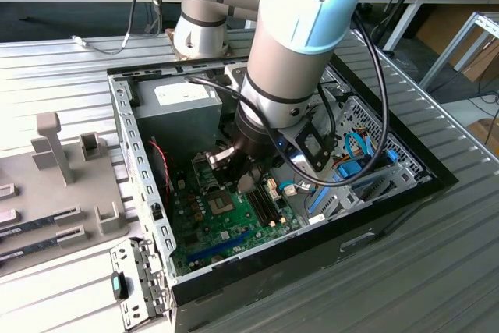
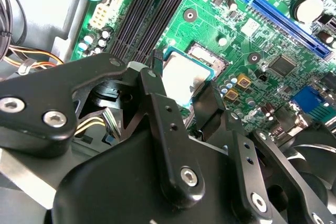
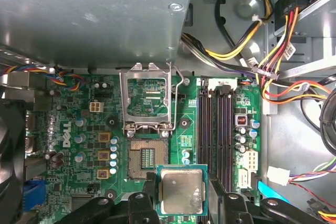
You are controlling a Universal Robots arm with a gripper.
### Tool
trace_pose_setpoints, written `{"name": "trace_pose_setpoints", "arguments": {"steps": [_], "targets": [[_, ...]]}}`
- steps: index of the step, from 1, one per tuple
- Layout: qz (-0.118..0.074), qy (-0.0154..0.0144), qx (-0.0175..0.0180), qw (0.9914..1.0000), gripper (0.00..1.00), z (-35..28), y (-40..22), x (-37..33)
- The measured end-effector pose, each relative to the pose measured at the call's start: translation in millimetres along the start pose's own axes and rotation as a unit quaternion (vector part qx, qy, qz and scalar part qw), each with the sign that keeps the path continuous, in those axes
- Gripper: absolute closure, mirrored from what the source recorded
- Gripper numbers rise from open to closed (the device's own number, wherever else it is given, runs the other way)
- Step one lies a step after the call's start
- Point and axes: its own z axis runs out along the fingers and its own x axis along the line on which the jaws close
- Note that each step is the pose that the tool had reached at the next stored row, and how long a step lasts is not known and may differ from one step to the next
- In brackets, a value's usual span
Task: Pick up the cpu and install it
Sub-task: 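Pick up the cpu and move it towards the insertion slot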
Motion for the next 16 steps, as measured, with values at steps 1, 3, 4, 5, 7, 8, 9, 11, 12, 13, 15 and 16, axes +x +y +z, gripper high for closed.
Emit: {"name": "trace_pose_setpoints", "arguments": {"steps": [1, 3, 4, 5, 7, 8, 9, 11, 12, 13, 15, 16], "targets": [[0.0, 0.0, 0.0, 1.0, 0.53, 0.0, 0.0, -0.3], [0.0, 0.0, 0.0001, 1.0, 0.53, 0.0, 0.5, -1.1], [0.0, 0.0, 0.0001, 1.0, 0.53, 0.0, 0.5, -1.4], [0.0, 0.0, 0.0, 1.0, 0.53, 0.1, 0.5, -1.6], [0.0, 0.0, 0.0, 1.0, 0.53, 0.1, 1.0, -2.4], [0.002, -0.0001, 0.0001, 1.0, 0.53, 0.2, 1.9, -2.5], [0.005, -0.0002, 0.0002, 0.99999, 0.53, 0.2, 2.4, -2.5], [0.009, -0.0004, 0.0024, 0.99996, 0.53, 0.2, 3.5, -2.4], [0.009, -0.0003, 0.005, 0.99995, 0.53, 0.3, 4.6, -2.4], [0.009, -0.0003, 0.0078, 0.99993, 0.53, 0.3, 6.3, -2.1], [0.008, -0.0002, 0.0179, 0.9998, 0.53, 0.7, 12.2, -0.9], [0.008, -0.0002, 0.0226, 0.99971, 0.53, 1.0, 15.1, -0.5]]}}
